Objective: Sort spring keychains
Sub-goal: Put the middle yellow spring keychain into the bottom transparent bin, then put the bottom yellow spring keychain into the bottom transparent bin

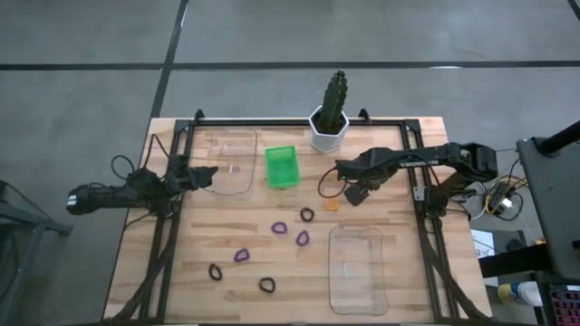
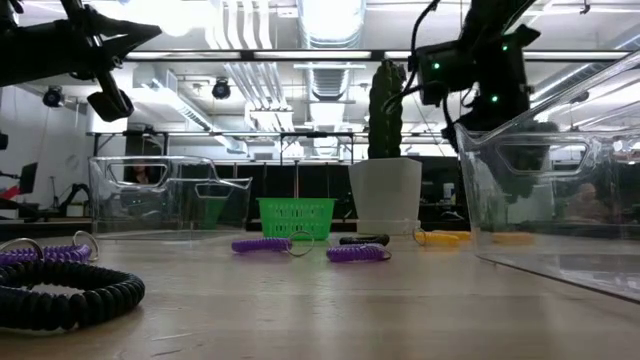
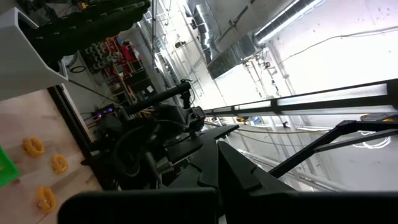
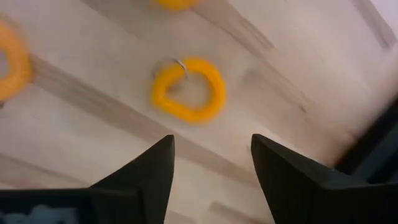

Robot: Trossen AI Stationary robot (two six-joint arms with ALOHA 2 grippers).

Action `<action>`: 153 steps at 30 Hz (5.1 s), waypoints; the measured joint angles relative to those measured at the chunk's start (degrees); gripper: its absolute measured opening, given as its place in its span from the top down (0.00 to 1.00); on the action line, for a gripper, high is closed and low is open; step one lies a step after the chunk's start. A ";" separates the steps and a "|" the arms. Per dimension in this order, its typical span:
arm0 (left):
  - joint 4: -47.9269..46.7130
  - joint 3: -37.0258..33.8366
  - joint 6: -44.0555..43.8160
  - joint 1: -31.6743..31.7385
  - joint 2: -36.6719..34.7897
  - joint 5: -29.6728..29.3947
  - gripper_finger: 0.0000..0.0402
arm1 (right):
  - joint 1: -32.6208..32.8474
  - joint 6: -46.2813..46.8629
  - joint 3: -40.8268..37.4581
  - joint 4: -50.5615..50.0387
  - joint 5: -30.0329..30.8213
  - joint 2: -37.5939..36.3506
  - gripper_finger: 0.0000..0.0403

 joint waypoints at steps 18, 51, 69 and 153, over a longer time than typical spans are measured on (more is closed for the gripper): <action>-0.01 0.02 0.13 0.00 0.00 0.00 1.00 | 0.06 -15.03 0.28 7.81 -5.60 11.74 0.55; -0.01 0.02 0.13 0.00 0.01 -0.24 1.00 | 4.08 -12.86 23.41 -2.53 -11.99 5.95 0.97; -0.02 0.02 0.13 -0.01 0.02 -0.22 1.00 | 28.33 -1.48 27.23 -0.75 -18.68 3.27 0.97; -0.50 -0.09 -4.26 -0.02 0.02 -0.20 1.00 | -2.96 -9.97 25.78 -2.74 -9.67 10.08 0.64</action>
